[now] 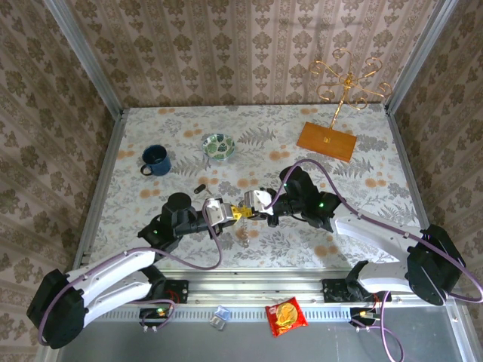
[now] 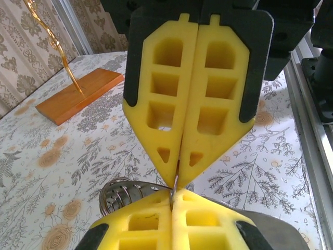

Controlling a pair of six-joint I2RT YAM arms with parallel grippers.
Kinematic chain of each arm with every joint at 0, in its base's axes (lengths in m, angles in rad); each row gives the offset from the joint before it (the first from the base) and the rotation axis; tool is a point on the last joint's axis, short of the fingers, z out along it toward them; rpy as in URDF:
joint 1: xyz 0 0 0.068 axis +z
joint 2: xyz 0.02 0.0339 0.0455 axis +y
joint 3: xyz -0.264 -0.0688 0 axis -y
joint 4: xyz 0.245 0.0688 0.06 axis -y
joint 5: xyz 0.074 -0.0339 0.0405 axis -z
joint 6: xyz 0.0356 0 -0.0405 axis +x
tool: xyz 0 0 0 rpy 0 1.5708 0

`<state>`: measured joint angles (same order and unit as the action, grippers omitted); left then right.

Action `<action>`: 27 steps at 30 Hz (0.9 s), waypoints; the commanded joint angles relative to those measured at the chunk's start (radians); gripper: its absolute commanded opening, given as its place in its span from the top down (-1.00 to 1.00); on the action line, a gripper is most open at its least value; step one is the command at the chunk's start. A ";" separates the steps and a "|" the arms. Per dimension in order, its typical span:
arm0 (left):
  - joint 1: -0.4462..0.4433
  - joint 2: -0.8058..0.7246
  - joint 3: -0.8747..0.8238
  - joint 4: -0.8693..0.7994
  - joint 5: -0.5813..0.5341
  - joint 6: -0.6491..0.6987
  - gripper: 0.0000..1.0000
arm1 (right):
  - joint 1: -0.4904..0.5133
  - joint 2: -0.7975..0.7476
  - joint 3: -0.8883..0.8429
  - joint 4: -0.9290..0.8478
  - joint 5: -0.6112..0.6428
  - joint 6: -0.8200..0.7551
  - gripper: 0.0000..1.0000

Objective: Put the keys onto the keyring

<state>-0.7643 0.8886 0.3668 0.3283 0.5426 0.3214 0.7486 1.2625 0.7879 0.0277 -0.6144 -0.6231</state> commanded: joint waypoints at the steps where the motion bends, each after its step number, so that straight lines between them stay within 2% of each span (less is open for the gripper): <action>1: 0.005 -0.017 0.015 0.074 -0.014 -0.012 1.00 | 0.005 -0.029 0.005 0.033 -0.024 0.048 0.94; 2: 0.006 -0.025 0.016 0.069 -0.028 -0.014 1.00 | -0.005 -0.045 -0.002 0.059 -0.006 0.083 0.62; 3: 0.005 -0.035 0.016 0.061 -0.041 -0.013 1.00 | -0.019 -0.064 -0.013 0.093 0.008 0.129 0.40; 6: -0.004 -0.070 0.029 0.011 -0.102 -0.024 1.00 | -0.063 -0.133 -0.059 0.202 0.120 0.272 0.01; 7: -0.012 -0.081 0.040 -0.019 -0.129 -0.027 1.00 | -0.075 -0.153 -0.075 0.227 0.164 0.303 -0.04; 12: -0.075 -0.138 0.102 -0.203 -0.313 -0.052 1.00 | -0.084 -0.206 -0.103 0.201 0.420 0.484 -0.09; 17: -0.107 -0.191 0.184 -0.396 -0.530 -0.125 1.00 | -0.072 -0.135 -0.041 0.060 0.610 0.768 -0.05; 22: -0.106 -0.259 0.269 -0.594 -0.766 -0.174 1.00 | -0.056 0.058 0.133 -0.135 0.633 0.959 0.04; 27: -0.083 -0.327 0.317 -0.765 -0.977 -0.196 1.00 | -0.018 0.314 0.344 -0.254 0.574 1.003 0.07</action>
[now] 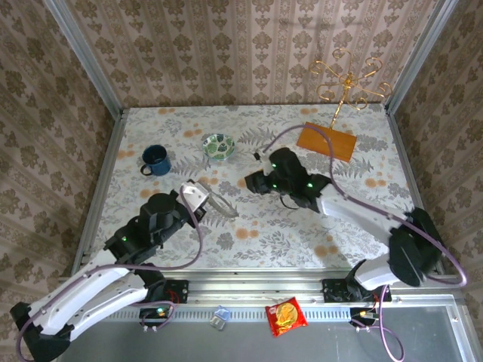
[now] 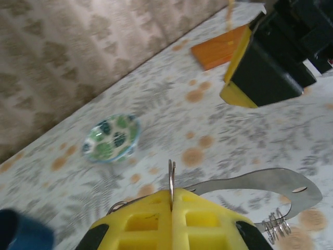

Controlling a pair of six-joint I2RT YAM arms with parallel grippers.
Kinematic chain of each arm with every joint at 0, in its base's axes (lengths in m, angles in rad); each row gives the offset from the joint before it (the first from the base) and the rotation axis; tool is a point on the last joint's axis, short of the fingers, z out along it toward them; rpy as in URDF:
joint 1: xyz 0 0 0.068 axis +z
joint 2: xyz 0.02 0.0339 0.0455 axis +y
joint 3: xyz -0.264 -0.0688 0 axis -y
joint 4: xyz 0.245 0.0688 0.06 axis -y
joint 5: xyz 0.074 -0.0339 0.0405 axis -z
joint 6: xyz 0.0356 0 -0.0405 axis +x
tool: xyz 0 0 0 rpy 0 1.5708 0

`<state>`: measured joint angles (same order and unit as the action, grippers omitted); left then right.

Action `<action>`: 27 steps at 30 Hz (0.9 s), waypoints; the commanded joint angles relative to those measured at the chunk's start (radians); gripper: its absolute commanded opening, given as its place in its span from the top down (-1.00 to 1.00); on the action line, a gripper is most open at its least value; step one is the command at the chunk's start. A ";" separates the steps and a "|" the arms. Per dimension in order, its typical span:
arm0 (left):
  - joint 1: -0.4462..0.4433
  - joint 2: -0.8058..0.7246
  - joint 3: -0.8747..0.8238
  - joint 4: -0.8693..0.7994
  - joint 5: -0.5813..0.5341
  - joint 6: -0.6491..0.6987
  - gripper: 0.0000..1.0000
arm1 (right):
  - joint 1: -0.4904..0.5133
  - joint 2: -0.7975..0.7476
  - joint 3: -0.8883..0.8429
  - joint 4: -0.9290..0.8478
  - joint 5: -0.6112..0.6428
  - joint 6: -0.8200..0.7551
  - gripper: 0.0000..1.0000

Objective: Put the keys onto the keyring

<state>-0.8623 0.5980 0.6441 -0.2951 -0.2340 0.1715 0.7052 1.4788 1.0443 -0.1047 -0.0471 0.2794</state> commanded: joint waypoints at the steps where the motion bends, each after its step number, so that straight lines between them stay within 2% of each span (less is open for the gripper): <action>1: 0.022 -0.048 0.041 -0.165 -0.239 -0.054 1.00 | 0.032 0.142 0.126 -0.131 -0.002 0.105 0.06; 5: 0.053 -0.118 0.034 -0.223 -0.349 -0.095 1.00 | 0.056 0.322 0.279 -0.162 -0.038 0.136 0.04; 9: 0.076 -0.176 0.023 -0.259 -0.415 -0.127 1.00 | 0.069 0.506 0.431 -0.170 -0.004 0.217 0.02; 13: 0.085 -0.205 0.017 -0.279 -0.414 -0.118 1.00 | 0.095 0.665 0.635 -0.248 0.046 0.244 -0.03; 19: 0.088 -0.221 0.015 -0.291 -0.415 -0.110 1.00 | 0.138 0.813 0.810 -0.280 0.126 0.273 -0.07; 27: 0.089 -0.224 0.008 -0.289 -0.397 -0.103 1.00 | 0.166 0.978 1.037 -0.400 0.250 0.307 0.06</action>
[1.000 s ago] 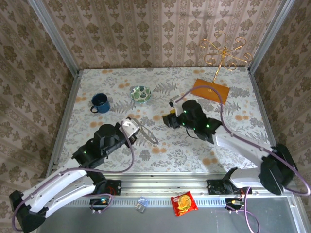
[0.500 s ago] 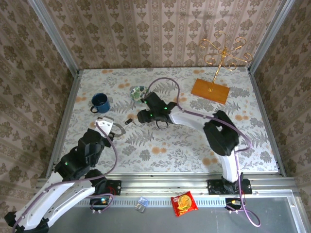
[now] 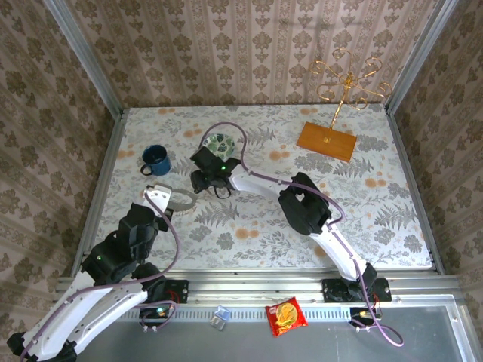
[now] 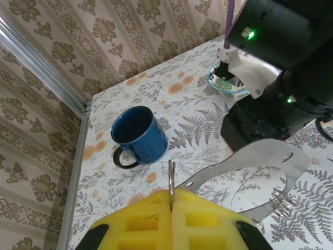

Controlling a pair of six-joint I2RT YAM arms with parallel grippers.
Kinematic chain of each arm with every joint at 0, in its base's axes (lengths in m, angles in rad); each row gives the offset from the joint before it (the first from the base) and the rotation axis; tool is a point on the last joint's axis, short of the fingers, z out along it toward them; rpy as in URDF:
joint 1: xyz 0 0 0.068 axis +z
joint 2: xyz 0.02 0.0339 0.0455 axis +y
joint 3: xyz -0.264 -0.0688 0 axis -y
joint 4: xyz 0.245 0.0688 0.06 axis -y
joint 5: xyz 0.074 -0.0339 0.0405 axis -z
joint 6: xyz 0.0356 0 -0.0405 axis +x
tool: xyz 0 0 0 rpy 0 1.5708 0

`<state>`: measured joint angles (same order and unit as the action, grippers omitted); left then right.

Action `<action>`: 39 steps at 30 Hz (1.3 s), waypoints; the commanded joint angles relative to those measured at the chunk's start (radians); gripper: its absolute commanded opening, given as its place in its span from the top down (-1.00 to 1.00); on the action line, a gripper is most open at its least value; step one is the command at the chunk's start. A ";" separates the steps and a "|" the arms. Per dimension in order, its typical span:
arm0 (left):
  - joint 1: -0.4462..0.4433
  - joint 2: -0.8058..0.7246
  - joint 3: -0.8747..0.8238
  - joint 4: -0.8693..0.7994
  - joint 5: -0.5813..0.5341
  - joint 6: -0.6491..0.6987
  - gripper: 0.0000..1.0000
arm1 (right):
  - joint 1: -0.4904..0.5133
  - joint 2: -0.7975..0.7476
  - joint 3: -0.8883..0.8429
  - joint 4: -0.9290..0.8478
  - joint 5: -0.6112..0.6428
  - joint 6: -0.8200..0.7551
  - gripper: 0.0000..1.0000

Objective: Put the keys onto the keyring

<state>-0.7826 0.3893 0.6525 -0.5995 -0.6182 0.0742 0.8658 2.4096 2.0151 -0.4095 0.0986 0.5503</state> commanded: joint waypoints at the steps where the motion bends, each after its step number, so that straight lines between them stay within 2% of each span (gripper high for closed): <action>1: 0.009 -0.015 0.000 0.017 -0.011 -0.005 1.00 | 0.007 0.061 0.090 -0.115 0.126 0.043 0.08; 4: 0.009 -0.015 0.001 0.018 -0.009 0.001 1.00 | 0.020 0.087 0.127 -0.122 0.166 0.042 0.13; 11: 0.009 -0.014 -0.001 0.018 -0.017 -0.011 1.00 | 0.028 0.129 0.180 -0.179 0.173 0.051 0.23; 21: 0.009 -0.004 0.000 0.027 -0.010 -0.007 1.00 | 0.032 0.162 0.229 -0.210 0.173 0.048 0.49; 27: 0.009 0.002 0.009 0.012 -0.012 0.000 1.00 | 0.032 0.146 0.212 -0.201 0.186 0.031 0.83; 31: 0.009 0.004 0.012 0.012 -0.008 0.004 1.00 | 0.035 0.098 0.163 -0.160 0.176 0.002 1.00; 33: 0.009 0.006 0.013 0.012 -0.002 0.007 1.00 | 0.036 0.053 0.116 -0.135 0.171 -0.011 1.00; 37: 0.009 0.014 0.013 0.022 0.033 0.023 1.00 | 0.039 -0.094 -0.039 -0.074 0.164 -0.054 1.00; 39: 0.009 0.017 0.011 0.032 0.074 0.040 1.00 | 0.039 -0.206 -0.173 -0.029 0.154 -0.088 1.00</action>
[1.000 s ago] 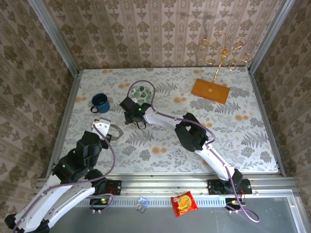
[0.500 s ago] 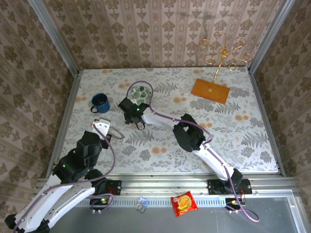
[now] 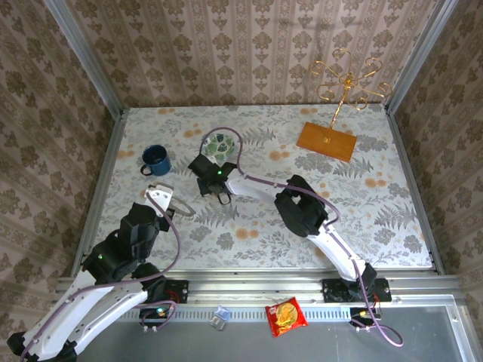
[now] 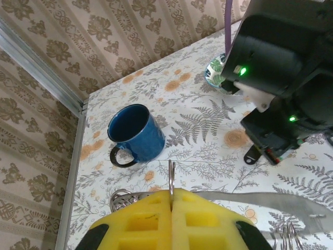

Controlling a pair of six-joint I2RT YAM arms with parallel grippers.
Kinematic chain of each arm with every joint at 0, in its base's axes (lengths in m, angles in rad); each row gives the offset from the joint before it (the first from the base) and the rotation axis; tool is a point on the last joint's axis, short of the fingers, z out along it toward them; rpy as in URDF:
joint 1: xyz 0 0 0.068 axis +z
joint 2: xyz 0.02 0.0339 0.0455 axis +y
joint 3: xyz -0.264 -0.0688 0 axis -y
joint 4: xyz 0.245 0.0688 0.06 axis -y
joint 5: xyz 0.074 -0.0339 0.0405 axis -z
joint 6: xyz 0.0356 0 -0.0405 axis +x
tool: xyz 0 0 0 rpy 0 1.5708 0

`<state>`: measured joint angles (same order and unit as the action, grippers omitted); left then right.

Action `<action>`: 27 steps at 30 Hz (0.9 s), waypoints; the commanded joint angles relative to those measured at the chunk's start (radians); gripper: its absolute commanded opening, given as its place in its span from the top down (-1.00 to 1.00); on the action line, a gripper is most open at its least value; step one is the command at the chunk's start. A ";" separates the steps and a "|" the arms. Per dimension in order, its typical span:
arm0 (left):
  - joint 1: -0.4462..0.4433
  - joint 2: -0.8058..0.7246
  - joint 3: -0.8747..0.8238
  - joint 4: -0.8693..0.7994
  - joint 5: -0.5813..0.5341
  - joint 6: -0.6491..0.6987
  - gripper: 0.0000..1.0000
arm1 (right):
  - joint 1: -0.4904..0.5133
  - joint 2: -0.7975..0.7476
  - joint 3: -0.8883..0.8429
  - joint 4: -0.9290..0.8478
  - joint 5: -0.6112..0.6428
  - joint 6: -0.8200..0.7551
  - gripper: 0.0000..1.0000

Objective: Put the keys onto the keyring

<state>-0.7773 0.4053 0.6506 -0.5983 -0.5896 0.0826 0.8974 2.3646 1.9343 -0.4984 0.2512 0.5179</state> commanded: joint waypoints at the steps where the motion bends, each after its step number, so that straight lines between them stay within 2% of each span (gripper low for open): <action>1: 0.004 0.003 0.010 0.039 0.072 0.043 1.00 | 0.009 -0.229 -0.181 0.101 -0.008 -0.078 1.00; 5: 0.004 0.033 0.003 0.057 0.132 0.075 1.00 | 0.010 -0.489 -0.513 0.219 -0.032 -0.165 1.00; 11: 0.003 0.081 0.007 0.092 0.299 0.167 1.00 | 0.008 -0.782 -0.806 0.146 -0.043 -0.291 1.00; 16: 0.005 0.130 0.035 0.095 0.470 0.200 1.00 | 0.007 -0.925 -0.890 -0.101 -0.109 -0.333 1.00; 20: 0.003 0.188 0.051 0.096 0.575 0.214 1.00 | 0.006 -1.021 -0.965 -0.263 -0.133 -0.298 1.00; 27: 0.001 0.248 0.047 0.171 0.618 0.224 1.00 | -0.039 -1.029 -1.030 -0.299 -0.121 -0.215 1.00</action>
<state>-0.7773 0.6506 0.6590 -0.5034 -0.0231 0.2844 0.8818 1.3254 0.9169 -0.7429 0.1417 0.2596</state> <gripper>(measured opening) 0.065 0.063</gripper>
